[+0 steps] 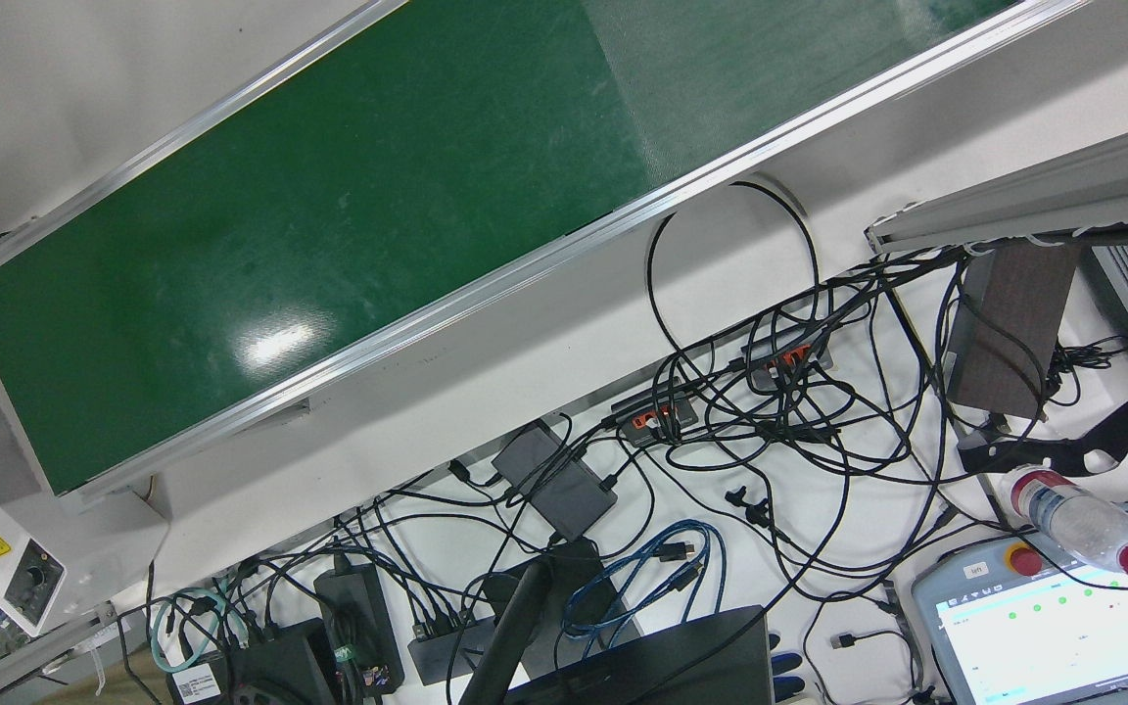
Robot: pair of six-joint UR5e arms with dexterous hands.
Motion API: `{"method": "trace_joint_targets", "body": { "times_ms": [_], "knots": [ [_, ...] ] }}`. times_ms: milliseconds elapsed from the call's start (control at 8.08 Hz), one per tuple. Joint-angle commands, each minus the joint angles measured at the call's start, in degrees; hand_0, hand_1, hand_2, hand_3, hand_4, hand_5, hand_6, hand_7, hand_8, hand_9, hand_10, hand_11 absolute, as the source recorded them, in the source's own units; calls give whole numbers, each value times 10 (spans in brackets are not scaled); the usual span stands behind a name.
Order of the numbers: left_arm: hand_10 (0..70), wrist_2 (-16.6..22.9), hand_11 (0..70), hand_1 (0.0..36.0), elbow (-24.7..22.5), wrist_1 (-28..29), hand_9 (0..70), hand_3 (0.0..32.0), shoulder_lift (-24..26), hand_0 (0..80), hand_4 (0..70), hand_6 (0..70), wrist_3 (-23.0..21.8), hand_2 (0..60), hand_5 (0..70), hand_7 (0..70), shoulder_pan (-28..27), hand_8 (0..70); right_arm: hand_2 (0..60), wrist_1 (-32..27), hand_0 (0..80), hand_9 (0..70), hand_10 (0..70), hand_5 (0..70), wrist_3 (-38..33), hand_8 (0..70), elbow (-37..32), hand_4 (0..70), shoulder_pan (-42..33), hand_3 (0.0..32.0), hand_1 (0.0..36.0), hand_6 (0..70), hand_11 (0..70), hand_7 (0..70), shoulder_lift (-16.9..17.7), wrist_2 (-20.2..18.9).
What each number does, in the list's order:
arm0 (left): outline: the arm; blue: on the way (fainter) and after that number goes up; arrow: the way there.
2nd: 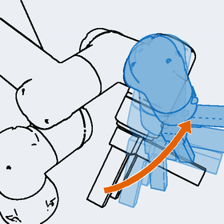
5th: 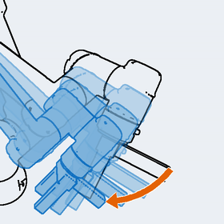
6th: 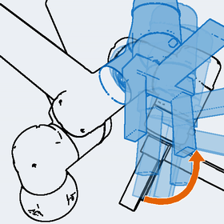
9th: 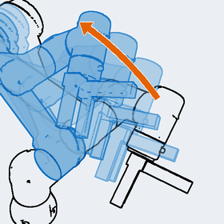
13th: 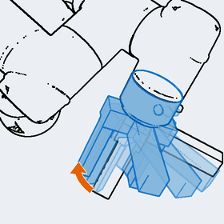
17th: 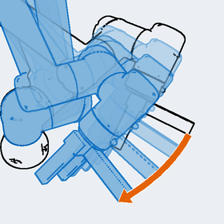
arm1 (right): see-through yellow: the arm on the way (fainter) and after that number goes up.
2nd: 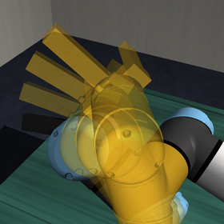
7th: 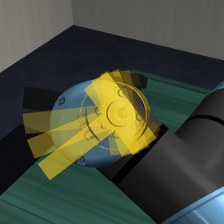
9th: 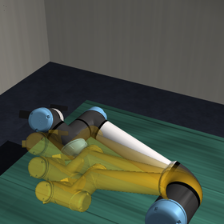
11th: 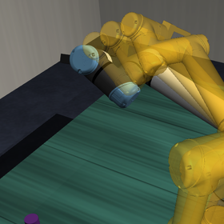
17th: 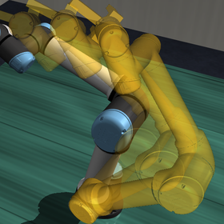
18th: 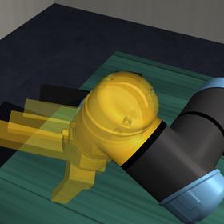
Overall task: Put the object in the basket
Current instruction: 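Close the left hand fingers around the banana bunch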
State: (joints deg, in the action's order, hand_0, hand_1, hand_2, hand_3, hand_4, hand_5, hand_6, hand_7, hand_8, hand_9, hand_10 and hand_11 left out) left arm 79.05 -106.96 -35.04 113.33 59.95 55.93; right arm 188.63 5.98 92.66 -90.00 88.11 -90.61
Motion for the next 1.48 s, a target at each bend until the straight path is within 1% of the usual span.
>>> {"method": "trace_joint_targets", "body": {
  "times_ms": [0,247,371,619,742,866,990,1113,1237,1361],
  "knots": [
    [23,0,56,180,3,2,114,204,0,553,0,15,25,12,209,69,-5,112,0,0,0,0,0,0,0,0,0,0,0,0,0,0,0,0,0,0],
    [26,0,60,181,10,8,116,176,0,554,0,21,27,19,217,72,-5,115,0,1,0,0,0,0,0,0,1,0,0,0,0,0,0,0,0,0],
    [26,0,61,184,23,9,113,190,1,553,0,19,27,25,212,71,-5,110,0,0,0,0,0,0,0,0,1,0,0,0,0,0,0,0,0,0],
    [36,0,74,188,38,15,120,180,0,556,3,21,27,42,214,75,-5,110,0,0,0,0,0,0,0,0,1,0,0,0,0,0,0,0,0,0],
    [49,0,94,196,39,15,139,172,0,556,12,24,28,76,242,83,-5,119,0,0,0,0,0,0,0,0,1,0,0,0,0,0,0,0,0,0],
    [98,0,164,205,39,15,182,150,-1,552,23,38,28,143,356,112,-5,141,0,1,0,0,0,0,0,0,1,0,0,0,0,0,0,0,0,0],
    [162,0,257,213,39,14,287,70,0,553,51,80,28,208,550,212,-5,215,0,0,0,0,0,0,0,0,1,0,0,0,0,0,0,0,0,0],
    [242,0,375,254,39,14,405,2,0,569,55,129,28,358,700,338,-5,303,0,0,0,0,0,0,0,0,1,0,0,0,0,0,0,0,0,0],
    [318,0,477,290,38,13,488,0,2,586,60,171,28,490,700,442,-5,373,0,0,0,0,0,0,0,0,1,0,0,0,0,0,0,0,0,0],
    [397,0,576,349,38,13,562,0,1,573,131,209,28,600,700,545,-5,449,0,1,0,0,0,0,0,0,0,0,0,0,0,0,0,0,0,0]
  ]
}}
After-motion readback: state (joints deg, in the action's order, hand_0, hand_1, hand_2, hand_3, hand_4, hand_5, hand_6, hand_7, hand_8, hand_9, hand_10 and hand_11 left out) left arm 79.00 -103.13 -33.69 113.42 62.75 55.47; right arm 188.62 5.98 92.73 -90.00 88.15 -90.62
